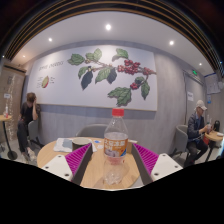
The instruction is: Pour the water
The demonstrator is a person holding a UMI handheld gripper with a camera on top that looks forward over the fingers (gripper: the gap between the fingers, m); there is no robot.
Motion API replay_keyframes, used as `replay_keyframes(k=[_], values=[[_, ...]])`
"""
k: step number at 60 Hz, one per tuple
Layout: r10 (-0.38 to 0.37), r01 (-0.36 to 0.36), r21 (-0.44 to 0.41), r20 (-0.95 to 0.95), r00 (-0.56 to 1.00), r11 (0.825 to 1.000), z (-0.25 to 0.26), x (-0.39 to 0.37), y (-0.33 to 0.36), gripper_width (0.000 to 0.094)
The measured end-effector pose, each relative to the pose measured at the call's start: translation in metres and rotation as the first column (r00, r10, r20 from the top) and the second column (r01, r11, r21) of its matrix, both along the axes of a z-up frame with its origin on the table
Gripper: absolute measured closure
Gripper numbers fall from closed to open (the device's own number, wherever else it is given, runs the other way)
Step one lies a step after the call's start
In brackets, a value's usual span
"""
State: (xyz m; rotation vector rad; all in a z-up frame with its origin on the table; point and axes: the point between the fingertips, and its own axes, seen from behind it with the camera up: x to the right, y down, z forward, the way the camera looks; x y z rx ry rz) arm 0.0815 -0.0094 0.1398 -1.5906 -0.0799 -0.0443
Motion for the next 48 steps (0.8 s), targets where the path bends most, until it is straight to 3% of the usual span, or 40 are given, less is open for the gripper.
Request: replay_keyframes(k=[8,15,17,19,21,28,34,43,48], values=[[0.027,-0.029,-0.029,-0.078,0.997,0.999,-0.006,0.004,0.050,0.0094],[0.030,-0.030,0.000,-0.086,0.996,1.000,-0.010,0.006,0.076,0.0097],[0.027,-0.027,0.008,-0.084,0.996,1.000,-0.010,0.007,0.079,0.0181],[0.030,-0.029,0.013,-0.080,0.996,1.000,-0.011,0.005,0.081,0.0433],[0.016,-0.013,0.035,-0.086,0.996,0.999,-0.009,0.008,0.087,0.0437],[0.007,-0.003,0.083,-0.057,0.998,0.997,-0.006,0.009,0.089,0.0592],[0.016,-0.015,0.073,-0.013,1.000,0.997,-0.006,0.004,0.094,0.0617],[-0.043,0.023,0.072,0.285,0.958,0.997,0.014,0.011,0.110,0.0617],[-0.103,0.042,0.113,0.617,0.780,0.993,0.040,-0.001,0.143,0.0618]])
